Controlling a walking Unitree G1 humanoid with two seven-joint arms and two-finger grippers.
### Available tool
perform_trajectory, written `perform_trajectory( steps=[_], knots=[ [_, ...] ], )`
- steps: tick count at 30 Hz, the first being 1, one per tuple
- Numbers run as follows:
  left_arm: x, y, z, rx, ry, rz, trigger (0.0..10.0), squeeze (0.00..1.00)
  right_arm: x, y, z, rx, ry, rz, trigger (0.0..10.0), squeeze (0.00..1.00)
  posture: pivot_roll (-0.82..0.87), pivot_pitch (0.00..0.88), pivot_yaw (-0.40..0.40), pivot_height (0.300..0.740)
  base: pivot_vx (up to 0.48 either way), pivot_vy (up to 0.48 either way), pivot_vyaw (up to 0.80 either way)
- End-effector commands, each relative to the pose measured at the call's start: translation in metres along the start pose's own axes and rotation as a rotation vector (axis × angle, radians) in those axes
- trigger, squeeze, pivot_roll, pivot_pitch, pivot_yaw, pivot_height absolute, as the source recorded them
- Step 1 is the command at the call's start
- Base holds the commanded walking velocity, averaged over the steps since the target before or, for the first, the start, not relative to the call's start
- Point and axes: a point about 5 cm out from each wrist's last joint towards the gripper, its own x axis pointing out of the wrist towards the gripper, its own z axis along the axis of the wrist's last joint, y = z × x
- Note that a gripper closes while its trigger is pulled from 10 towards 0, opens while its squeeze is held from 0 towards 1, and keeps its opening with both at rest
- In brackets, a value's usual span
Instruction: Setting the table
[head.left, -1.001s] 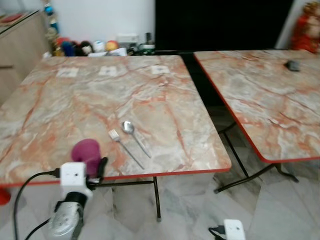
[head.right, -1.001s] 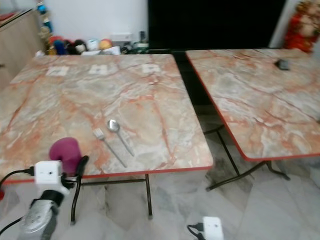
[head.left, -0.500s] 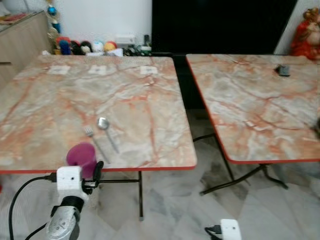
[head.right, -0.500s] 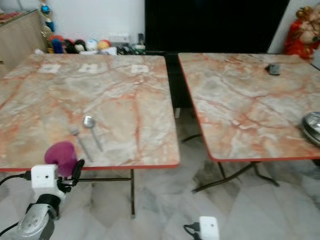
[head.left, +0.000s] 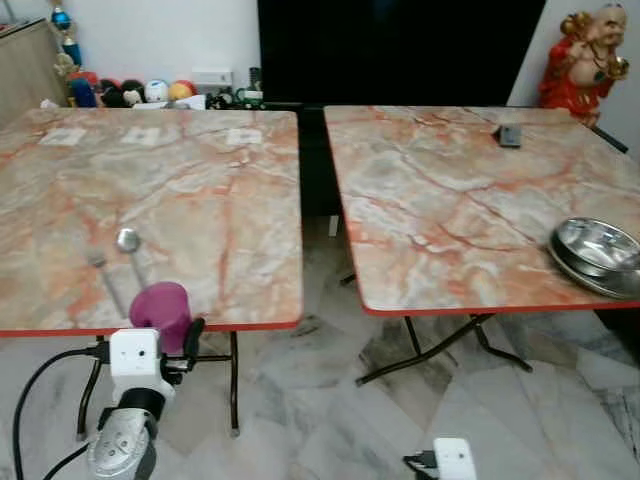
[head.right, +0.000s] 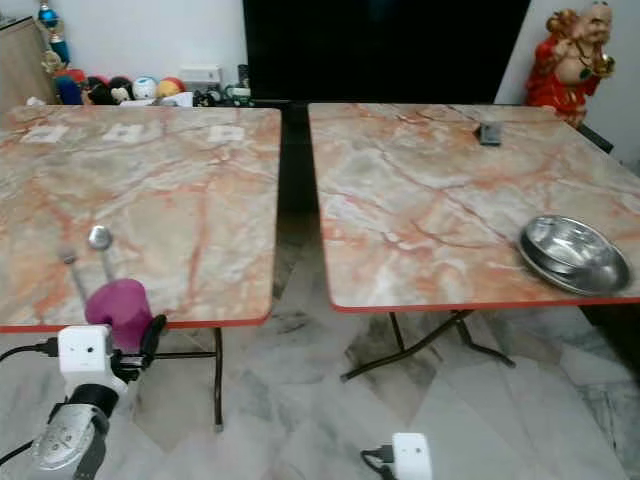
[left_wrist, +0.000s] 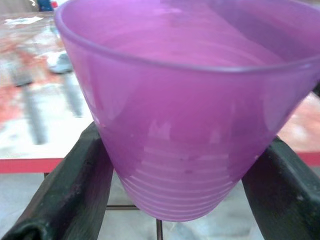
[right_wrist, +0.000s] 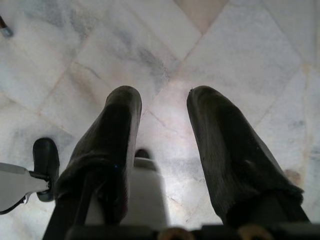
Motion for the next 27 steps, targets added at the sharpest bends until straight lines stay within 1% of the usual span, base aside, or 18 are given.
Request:
perform_trajectory(
  steps=[1, 27],
  knots=[
    [0.0012, -0.0035, 0.0028, -0.006, -0.011, -0.011, 10.0, 0.00, -0.0007, -0.0087, -0.0022, 0.000, 0.010, -0.023, 10.0, 0.00, 0.05, 0.043, 0.000, 0.740, 0.000, -0.390, 0.00],
    [0.0001, -0.0046, 0.0029, -0.012, -0.006, -0.019, 10.0, 0.00, -0.0008, -0.0100, -0.0025, -0.006, 0.010, -0.031, 10.0, 0.00, 0.04, 0.051, -0.001, 0.740, 0.000, -0.394, 0.00]
  ],
)
